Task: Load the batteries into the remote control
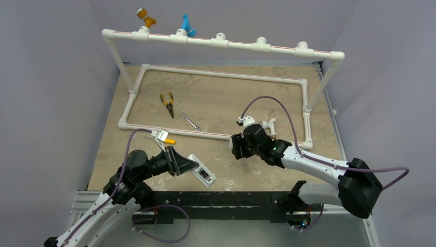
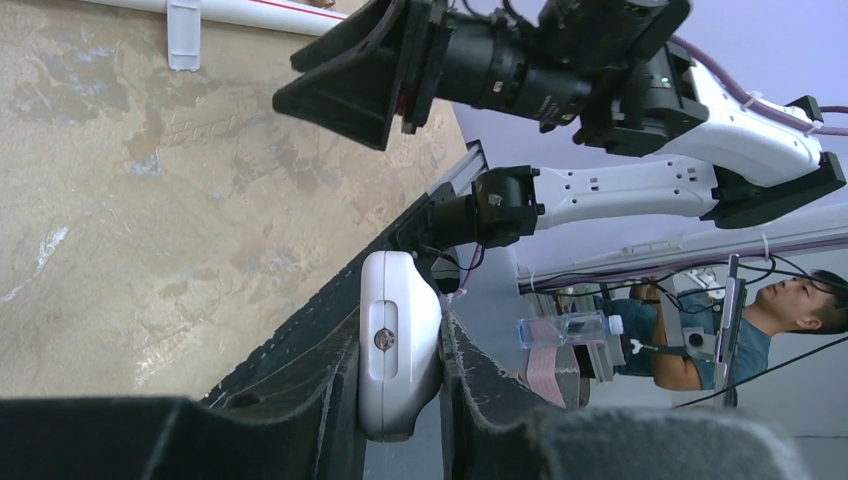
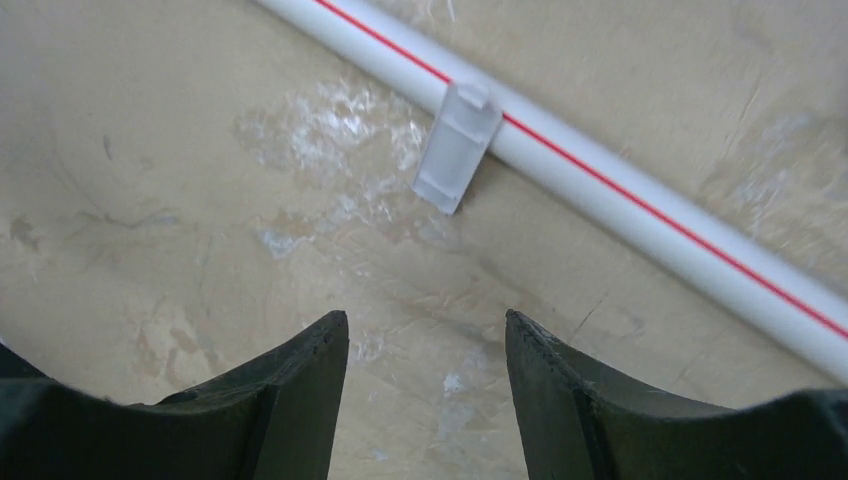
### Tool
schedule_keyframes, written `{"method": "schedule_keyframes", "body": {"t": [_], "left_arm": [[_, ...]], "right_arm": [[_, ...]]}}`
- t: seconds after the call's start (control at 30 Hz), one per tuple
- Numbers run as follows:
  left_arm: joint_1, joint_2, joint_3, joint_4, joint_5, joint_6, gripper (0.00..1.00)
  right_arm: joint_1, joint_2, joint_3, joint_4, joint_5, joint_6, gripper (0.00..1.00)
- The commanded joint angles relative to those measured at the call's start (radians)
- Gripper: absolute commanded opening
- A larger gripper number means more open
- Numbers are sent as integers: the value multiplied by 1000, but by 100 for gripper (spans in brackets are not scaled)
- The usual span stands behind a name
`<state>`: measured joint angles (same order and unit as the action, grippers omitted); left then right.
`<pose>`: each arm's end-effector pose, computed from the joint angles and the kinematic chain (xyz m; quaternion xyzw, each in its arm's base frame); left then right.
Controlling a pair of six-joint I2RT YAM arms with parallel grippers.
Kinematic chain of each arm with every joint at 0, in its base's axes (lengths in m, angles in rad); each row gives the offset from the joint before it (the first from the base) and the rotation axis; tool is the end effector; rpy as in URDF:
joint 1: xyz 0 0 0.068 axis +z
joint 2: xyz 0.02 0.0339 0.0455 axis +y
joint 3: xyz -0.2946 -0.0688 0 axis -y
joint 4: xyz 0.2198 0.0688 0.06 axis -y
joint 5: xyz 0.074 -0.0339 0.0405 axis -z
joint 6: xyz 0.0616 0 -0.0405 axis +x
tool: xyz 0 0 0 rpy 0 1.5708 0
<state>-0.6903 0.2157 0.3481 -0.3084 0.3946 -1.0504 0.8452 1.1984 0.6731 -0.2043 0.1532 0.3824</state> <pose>0.0397 -0.0635 0.2421 -0.0107 0.7620 -0.5783 0.2910 0.1621 0.1685 0.2397 -0.1783 0.8931 0.1774 0.3730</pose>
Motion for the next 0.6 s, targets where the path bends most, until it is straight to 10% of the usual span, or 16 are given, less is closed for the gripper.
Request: {"method": "schedule_keyframes", "body": {"t": [0.0,0.57], "left_arm": [[-4,10,48,39,21,25,0],[-3,7,35,41,14,18,0]], "right_arm": [[-48,-41,-83,137,-128,167,58],[-184,83,-221,493,-253,243,66]]}}
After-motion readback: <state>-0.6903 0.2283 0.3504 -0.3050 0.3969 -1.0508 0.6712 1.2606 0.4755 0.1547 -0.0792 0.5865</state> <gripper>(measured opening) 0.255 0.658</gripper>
